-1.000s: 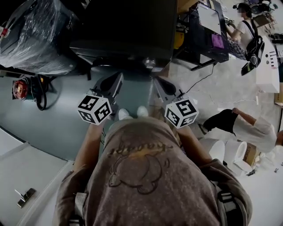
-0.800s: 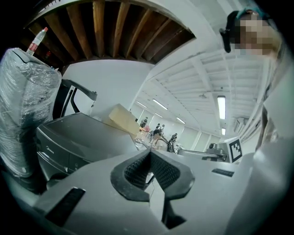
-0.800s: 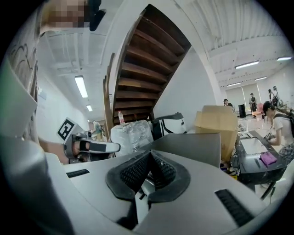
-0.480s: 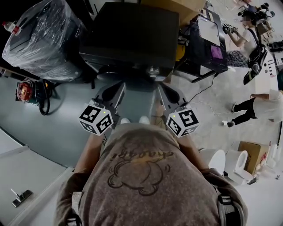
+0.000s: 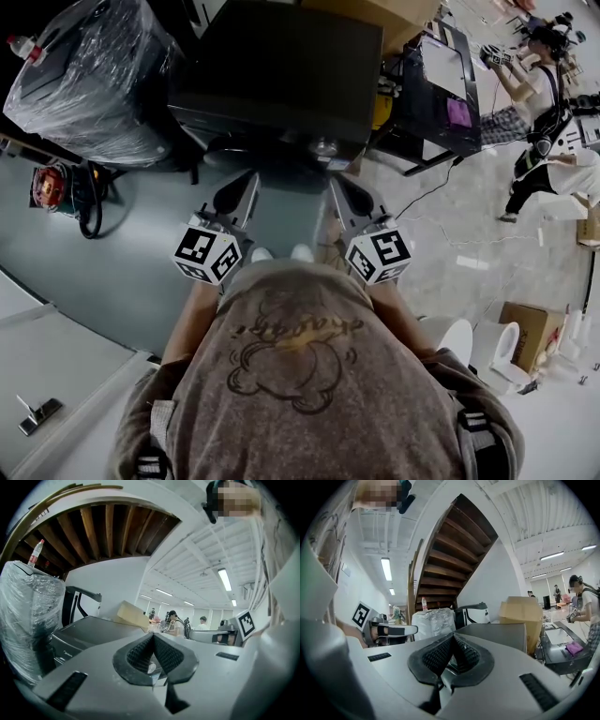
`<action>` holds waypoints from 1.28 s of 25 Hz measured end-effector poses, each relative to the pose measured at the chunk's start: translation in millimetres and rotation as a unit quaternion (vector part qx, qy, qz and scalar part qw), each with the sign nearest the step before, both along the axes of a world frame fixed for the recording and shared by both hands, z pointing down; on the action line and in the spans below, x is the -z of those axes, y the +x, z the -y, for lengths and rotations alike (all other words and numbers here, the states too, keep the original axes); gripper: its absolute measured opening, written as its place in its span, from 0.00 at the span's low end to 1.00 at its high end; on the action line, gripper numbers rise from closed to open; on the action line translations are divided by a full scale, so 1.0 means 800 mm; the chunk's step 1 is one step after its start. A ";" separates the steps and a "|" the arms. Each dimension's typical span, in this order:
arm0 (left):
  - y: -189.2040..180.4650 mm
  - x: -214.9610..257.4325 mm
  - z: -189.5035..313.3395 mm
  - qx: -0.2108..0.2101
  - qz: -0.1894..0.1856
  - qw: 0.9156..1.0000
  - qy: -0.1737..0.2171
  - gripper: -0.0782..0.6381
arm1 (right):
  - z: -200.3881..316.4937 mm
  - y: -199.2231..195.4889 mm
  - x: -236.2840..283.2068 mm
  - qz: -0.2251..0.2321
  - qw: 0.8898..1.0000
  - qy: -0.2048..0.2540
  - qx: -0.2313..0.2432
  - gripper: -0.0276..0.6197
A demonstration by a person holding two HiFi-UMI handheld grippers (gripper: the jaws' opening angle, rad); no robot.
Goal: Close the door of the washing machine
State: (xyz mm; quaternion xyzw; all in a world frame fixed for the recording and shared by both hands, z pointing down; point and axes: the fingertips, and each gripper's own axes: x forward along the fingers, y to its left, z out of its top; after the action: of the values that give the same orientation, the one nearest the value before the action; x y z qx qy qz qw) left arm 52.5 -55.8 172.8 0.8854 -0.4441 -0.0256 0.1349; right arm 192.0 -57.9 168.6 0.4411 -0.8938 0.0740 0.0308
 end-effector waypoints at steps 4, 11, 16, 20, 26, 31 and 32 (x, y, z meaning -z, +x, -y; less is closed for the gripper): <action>0.002 -0.015 0.003 0.006 0.004 1.000 -0.008 0.11 | 0.000 -0.001 -0.015 -0.005 1.000 -0.010 0.002 0.04; 0.004 -0.021 0.011 0.005 0.012 1.000 -0.007 0.11 | 0.007 -0.001 -0.029 -0.003 1.000 -0.021 -0.001 0.04; 0.005 -0.020 0.015 0.006 0.013 1.000 -0.010 0.11 | 0.012 0.002 -0.028 0.000 1.000 -0.027 -0.007 0.04; 0.007 -0.022 0.018 0.004 0.010 1.000 -0.015 0.11 | 0.016 0.006 -0.029 0.008 0.999 -0.031 -0.019 0.04; 0.008 -0.023 0.019 0.005 0.011 1.000 -0.018 0.11 | 0.019 0.007 -0.027 0.005 0.999 -0.029 -0.021 0.04; 0.004 -0.024 0.020 0.008 0.010 1.000 -0.020 0.11 | 0.019 0.008 -0.031 0.004 0.999 -0.032 -0.021 0.04; 0.004 -0.024 0.020 0.008 0.010 1.000 -0.021 0.11 | 0.019 0.009 -0.032 0.005 0.999 -0.033 -0.022 0.04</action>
State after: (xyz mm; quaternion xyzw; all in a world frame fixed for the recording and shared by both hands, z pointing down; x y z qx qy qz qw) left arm 55.7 -71.8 192.1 0.8789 -0.4532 -0.0083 0.1484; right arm 198.8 -73.2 193.9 0.4589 -0.8813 0.1058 0.0394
